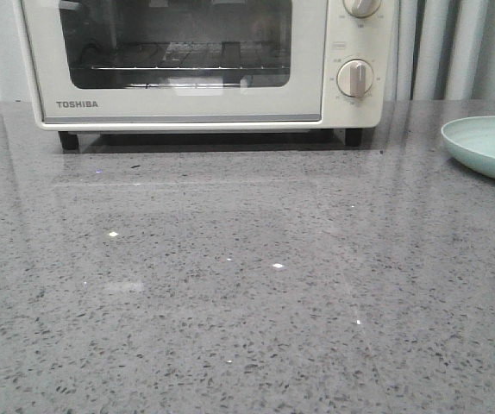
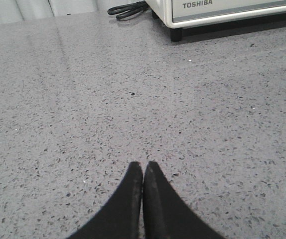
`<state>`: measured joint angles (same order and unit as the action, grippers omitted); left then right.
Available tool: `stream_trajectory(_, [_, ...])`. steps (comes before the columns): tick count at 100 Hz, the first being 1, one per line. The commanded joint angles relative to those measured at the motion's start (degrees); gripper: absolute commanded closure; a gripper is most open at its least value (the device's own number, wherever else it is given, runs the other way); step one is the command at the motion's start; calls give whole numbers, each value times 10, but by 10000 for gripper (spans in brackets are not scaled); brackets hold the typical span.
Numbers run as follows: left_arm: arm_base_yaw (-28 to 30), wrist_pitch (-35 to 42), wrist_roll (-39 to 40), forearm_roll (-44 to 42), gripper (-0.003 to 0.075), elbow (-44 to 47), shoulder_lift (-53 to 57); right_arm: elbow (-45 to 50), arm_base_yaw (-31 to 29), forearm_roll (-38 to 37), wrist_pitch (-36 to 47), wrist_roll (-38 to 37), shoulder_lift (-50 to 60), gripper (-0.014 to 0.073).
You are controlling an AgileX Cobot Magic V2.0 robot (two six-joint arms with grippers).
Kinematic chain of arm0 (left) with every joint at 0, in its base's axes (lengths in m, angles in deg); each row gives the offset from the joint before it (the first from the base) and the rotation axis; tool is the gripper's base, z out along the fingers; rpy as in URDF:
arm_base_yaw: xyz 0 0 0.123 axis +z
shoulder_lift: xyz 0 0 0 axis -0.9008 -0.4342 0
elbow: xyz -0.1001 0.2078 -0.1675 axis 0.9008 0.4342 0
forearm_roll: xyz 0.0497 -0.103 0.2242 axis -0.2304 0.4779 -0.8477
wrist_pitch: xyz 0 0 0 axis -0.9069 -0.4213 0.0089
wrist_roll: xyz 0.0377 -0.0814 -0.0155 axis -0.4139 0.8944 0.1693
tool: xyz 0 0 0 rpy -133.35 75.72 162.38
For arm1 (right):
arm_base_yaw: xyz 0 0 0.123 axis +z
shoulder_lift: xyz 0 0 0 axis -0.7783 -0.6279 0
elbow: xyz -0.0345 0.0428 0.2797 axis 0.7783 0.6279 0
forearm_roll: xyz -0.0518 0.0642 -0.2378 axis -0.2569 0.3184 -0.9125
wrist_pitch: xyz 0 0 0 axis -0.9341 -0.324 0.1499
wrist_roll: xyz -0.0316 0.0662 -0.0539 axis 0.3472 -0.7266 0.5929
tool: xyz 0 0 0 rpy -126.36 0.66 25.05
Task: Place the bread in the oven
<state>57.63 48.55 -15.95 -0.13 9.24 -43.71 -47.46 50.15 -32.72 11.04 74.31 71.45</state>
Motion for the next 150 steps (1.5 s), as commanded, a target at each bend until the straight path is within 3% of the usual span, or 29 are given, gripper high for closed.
stream_trajectory(1, [1,35,1,6,741,13,16,15,-3,0,16,3,12,641])
stream_trajectory(73, [1,35,1,6,741,13,16,14,-3,-1,17,3,12,641])
stream_trajectory(86, [1,38,1,5,741,13,16,14,-3,-26,61,3,12,641])
stream_trajectory(94, [1,64,1,46,741,13,16,14,-3,-26,115,1,12,641])
stream_trajectory(98, [0,99,4,98,741,13,16,14,-3,-11,164,-10,12,641])
stream_trajectory(105, [0,159,9,263,741,13,16,14,-3,79,257,-55,12,641])
stream_trajectory(111, [0,197,9,347,741,13,16,14,-3,144,307,-61,12,641])
stream_trajectory(126, [0,259,9,510,741,12,16,14,-3,264,275,-60,12,641])
stream_trajectory(138, [-2,265,9,529,742,-3,16,5,-3,293,291,-60,12,641])
stream_trajectory(150, [-14,178,-23,419,742,-82,-20,-47,-3,289,247,-54,-3,641])
